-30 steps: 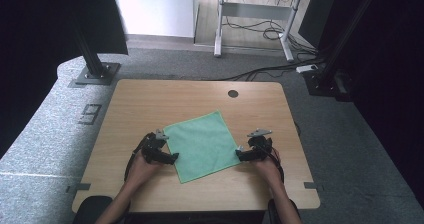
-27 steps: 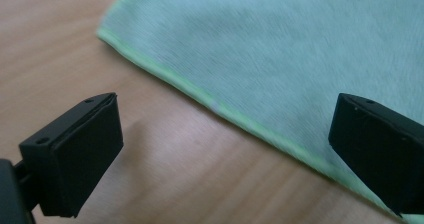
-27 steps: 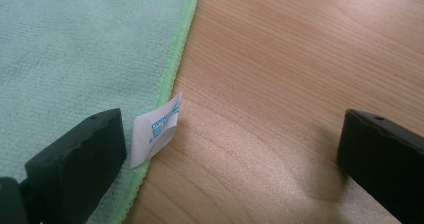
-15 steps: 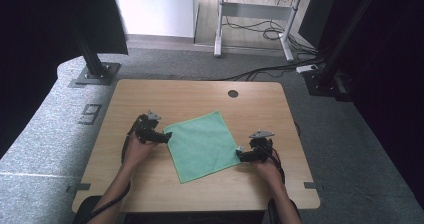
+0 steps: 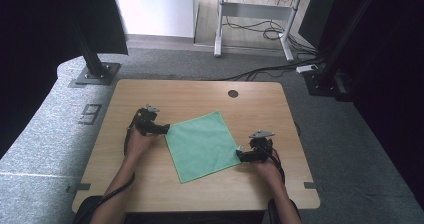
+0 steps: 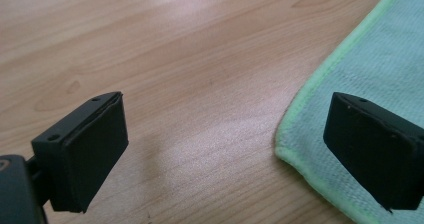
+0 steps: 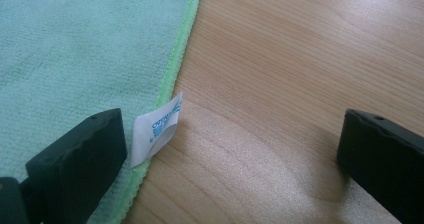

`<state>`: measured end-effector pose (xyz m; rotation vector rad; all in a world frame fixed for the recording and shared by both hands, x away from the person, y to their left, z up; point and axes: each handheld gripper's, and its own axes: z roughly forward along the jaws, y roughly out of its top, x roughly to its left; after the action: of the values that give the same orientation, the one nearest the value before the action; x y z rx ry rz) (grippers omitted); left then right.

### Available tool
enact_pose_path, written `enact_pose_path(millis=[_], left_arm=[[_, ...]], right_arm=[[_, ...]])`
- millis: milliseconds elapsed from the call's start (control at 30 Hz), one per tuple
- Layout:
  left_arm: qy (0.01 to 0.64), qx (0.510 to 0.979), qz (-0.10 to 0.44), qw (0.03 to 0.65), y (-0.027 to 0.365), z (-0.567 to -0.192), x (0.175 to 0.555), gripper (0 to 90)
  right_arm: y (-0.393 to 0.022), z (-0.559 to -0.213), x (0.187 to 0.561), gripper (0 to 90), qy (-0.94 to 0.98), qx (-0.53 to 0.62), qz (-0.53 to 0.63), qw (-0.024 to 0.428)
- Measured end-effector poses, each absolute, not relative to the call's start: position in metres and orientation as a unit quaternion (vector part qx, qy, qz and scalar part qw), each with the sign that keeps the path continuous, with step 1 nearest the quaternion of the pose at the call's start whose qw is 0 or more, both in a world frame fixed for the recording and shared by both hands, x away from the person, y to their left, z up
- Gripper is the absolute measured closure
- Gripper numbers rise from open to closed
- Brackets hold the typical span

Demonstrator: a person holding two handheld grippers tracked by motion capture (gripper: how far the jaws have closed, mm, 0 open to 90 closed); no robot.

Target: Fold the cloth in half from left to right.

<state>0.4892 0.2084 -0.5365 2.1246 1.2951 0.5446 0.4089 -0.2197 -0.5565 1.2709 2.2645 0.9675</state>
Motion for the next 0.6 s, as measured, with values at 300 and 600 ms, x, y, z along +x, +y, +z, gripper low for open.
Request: enact_pose_path(millis=[300,600], left_arm=[[0.507,0.786,0.186,0.300,0.216,-0.548,0.493,0.0],[0.507,0.786,0.186,0.300,0.216,-0.548,0.493,0.0]], right_arm=[[-0.220,-0.556,0.409,0.0,0.804,0.449,0.344,0.183],[-0.215,-0.542,0.399,0.1,0.813,0.437,0.337,0.185]])
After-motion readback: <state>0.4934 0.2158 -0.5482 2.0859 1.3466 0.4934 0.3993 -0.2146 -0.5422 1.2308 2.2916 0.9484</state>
